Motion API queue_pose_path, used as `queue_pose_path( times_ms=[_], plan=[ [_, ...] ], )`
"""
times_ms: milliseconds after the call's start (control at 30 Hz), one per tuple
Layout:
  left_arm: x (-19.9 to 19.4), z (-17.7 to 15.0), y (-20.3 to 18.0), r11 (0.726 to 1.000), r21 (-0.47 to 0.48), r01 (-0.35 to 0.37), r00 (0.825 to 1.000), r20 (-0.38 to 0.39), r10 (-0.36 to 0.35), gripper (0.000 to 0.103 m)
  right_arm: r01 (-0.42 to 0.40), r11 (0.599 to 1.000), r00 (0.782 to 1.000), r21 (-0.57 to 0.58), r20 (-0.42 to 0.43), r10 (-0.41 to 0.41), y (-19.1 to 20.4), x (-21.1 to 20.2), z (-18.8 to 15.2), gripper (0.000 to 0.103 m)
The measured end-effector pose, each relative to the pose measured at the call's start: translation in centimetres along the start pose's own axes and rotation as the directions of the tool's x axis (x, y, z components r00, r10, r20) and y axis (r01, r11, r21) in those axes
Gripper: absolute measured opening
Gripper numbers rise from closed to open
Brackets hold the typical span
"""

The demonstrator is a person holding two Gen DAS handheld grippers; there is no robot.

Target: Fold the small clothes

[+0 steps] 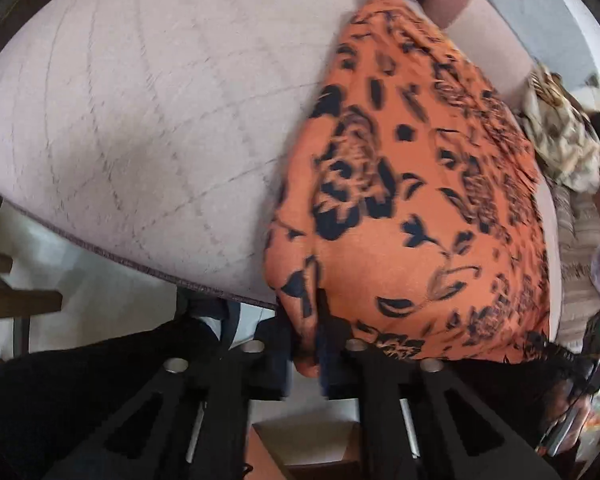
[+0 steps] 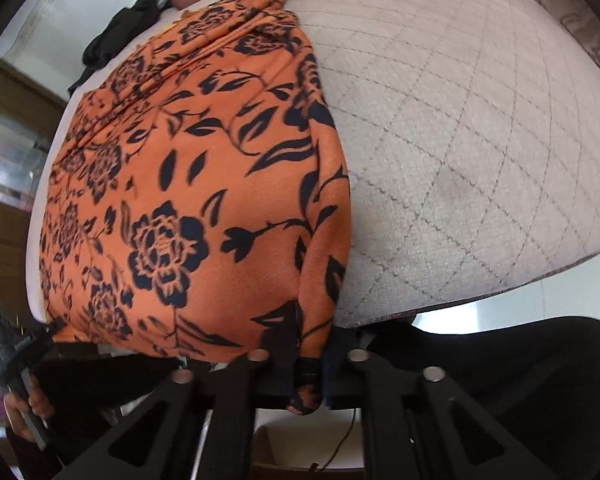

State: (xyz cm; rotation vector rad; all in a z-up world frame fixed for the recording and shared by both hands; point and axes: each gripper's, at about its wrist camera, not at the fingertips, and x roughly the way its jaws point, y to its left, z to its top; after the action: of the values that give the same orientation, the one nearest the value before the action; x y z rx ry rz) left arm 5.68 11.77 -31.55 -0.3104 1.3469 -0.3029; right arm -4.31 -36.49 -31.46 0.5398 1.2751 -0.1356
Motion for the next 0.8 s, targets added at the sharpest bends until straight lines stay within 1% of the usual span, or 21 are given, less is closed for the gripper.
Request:
queue_pose_path(
  times_ms=[33, 100, 200, 267, 367, 433, 467, 533, 600, 633, 667, 700, 733, 767, 800],
  plan=[
    [-0.8, 0.2, -0.3, 1.0, 0.021, 0.023, 1.0, 0.01, -0.023, 0.008, -0.015, 1.0, 1.0, -0.007, -0.005, 0.015, 0.5, -0.2, 0.0, 0.007],
    [-2.6, 0.8, -0.8, 0.997, 0.052, 0.065, 0.997, 0.033, -0.067, 0.008, -0.096, 0.995, 0.995, -0.017, -0.001, 0.096, 0.9, -1.7, 0.3, 0.007],
    [-5.2, 2.8, -1.5, 0.989, 0.078, 0.122, 0.99, 0.064, -0.127, 0.008, -0.196, 0.98, 0.98, -0.036, 0.032, 0.197, 1.4, -4.8, 1.4, 0.007],
    [-6.8, 4.6, -1.7, 0.984, 0.089, 0.151, 0.984, 0.083, -0.159, 0.008, -0.247, 0.968, 0.966, -0.045, 0.066, 0.249, 1.7, -6.5, 2.3, 0.007],
    [-8.6, 7.2, -3.0, 0.973, 0.106, 0.206, 0.97, 0.108, -0.217, 0.008, -0.326, 0.944, 0.935, -0.05, 0.132, 0.33, 2.1, -9.3, 4.7, 0.007],
    [-9.4, 9.7, -4.0, 0.966, 0.106, 0.235, 0.962, 0.119, -0.247, 0.008, -0.357, 0.932, 0.915, -0.064, 0.176, 0.363, 2.3, -10.9, 6.0, 0.007],
    [-9.5, 10.9, -4.6, 0.965, 0.107, 0.239, 0.96, 0.125, -0.251, 0.008, -0.371, 0.926, 0.904, -0.07, 0.2, 0.377, 2.5, -11.6, 7.3, 0.007],
    [-10.0, 14.2, -5.6, 0.963, 0.11, 0.247, 0.956, 0.135, -0.26, 0.008, -0.376, 0.924, 0.896, -0.072, 0.227, 0.383, 3.0, -12.2, 9.5, 0.007],
    [-10.2, 18.1, -6.4, 0.964, 0.113, 0.241, 0.956, 0.143, -0.256, 0.008, -0.38, 0.922, 0.883, -0.074, 0.27, 0.385, 3.2, -12.8, 13.2, 0.006],
    [-9.8, 20.9, -7.2, 0.967, 0.107, 0.23, 0.959, 0.145, -0.244, 0.008, -0.384, 0.921, 0.877, -0.069, 0.284, 0.387, 3.4, -12.8, 14.7, 0.006],
    [-9.2, 22.8, -7.7, 0.969, 0.097, 0.225, 0.96, 0.145, -0.238, 0.008, -0.399, 0.915, 0.866, -0.054, 0.305, 0.396, 3.3, -12.7, 17.3, 0.006],
    [-8.5, 24.9, -8.2, 0.972, 0.083, 0.22, 0.962, 0.147, -0.231, 0.008, -0.407, 0.913, 0.86, -0.041, 0.318, 0.398, 3.2, -12.5, 19.1, 0.006],
    [-7.4, 28.0, -9.0, 0.975, 0.068, 0.211, 0.964, 0.152, -0.22, 0.008, -0.409, 0.912, 0.856, -0.026, 0.334, 0.394, 2.9, -12.1, 21.2, 0.006],
    [-6.4, 30.1, -9.6, 0.977, 0.064, 0.202, 0.965, 0.16, -0.21, 0.008, -0.407, 0.913, 0.85, -0.003, 0.365, 0.38, 2.8, -11.3, 24.1, 0.006],
    [-4.8, 32.5, -10.2, 0.98, 0.059, 0.191, 0.966, 0.168, -0.198, 0.009, -0.4, 0.916, 0.847, 0.014, 0.387, 0.364, 2.7, -10.5, 26.0, 0.006]
  ],
)
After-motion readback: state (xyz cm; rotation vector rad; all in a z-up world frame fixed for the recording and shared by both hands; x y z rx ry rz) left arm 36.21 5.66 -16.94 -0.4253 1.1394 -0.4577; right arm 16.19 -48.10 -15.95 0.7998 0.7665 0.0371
